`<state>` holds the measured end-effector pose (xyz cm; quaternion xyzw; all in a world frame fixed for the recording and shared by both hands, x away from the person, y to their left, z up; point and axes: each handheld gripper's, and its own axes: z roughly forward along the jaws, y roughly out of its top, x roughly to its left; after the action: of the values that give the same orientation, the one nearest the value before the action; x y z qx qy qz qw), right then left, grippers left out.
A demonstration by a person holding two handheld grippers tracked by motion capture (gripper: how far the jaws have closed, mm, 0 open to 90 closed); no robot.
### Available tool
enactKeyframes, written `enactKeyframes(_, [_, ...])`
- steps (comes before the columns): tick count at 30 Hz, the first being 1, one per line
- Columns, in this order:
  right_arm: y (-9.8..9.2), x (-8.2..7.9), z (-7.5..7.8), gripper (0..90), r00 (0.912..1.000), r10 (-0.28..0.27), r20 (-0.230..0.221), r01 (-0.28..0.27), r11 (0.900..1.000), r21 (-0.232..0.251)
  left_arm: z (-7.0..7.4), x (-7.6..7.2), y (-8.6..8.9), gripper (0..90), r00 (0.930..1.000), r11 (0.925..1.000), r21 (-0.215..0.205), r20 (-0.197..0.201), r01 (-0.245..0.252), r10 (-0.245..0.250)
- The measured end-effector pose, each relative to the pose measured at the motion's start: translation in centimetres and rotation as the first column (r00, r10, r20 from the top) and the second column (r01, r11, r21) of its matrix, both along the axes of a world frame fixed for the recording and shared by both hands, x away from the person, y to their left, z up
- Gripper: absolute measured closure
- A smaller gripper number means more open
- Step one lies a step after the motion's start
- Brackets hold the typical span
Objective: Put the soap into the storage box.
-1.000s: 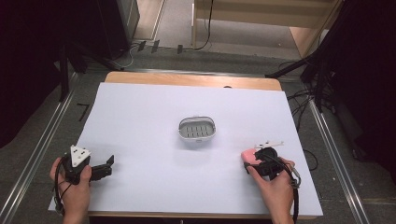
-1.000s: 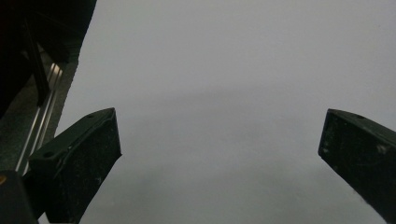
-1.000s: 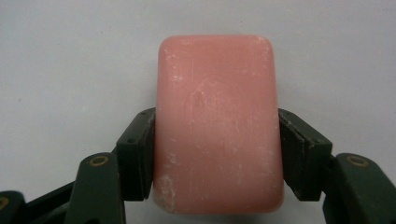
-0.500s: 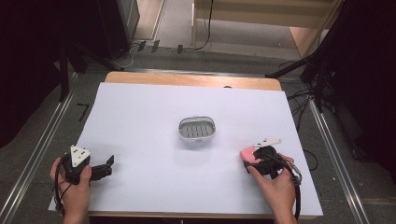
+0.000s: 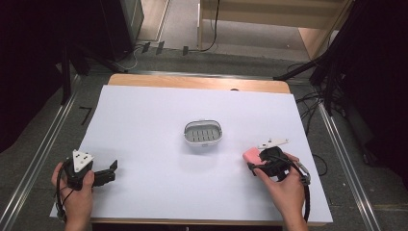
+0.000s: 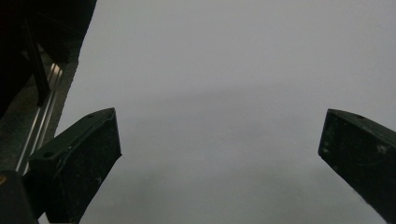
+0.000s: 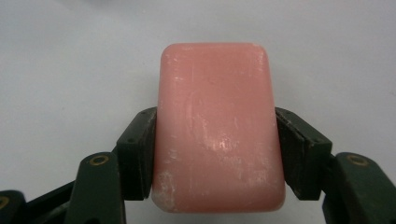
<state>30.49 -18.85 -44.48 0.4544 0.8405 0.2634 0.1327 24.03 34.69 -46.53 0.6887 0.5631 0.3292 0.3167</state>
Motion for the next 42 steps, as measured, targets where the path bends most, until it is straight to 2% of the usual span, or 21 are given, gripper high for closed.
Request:
enactKeyframes(21, [0.7,0.7,0.8,38.9,0.9966,0.076,0.031,-0.076,0.997,-0.003,0.0,0.0,0.0,0.0,1.0,1.0,-0.001,0.0,0.0,0.0])
enactKeyframes(26, [1.1,1.1,1.0,38.9,0.991,0.125,0.049,-0.124,0.992,-0.02,0.0,0.0,0.0,0.0,1.0,1.0,-0.001,0.0,0.0,0.0])
enactKeyframes(32, [1.4,1.5,1.3,39.0,0.9891,0.139,0.047,-0.138,0.99,-0.018,0.0,0.0,0.0,0.0,1.0,1.0,-0.003,0.0,0.0,0.0])
enactKeyframes(36, [1.7,1.9,1.5,38.9,0.9834,0.173,0.054,-0.172,0.985,-0.021,0.0,0.0,0.0,0.0,1.0,1.0,-0.003,0.001,-0.001,0.001])
enactKeyframes(38, [1.8,2.3,1.6,38.9,0.9788,0.197,0.054,-0.198,0.98,0.0,0.0,0.0,0.0,0.0,1.0,1.0,-0.003,0.0,0.0,0.0])
enactKeyframes(42, [1.9,2.7,1.8,38.9,0.9718,0.228,0.06,-0.228,0.974,0.001,0.0,0.0,0.0,0.0,1.0,1.0,-0.002,0.0,0.0,0.0])
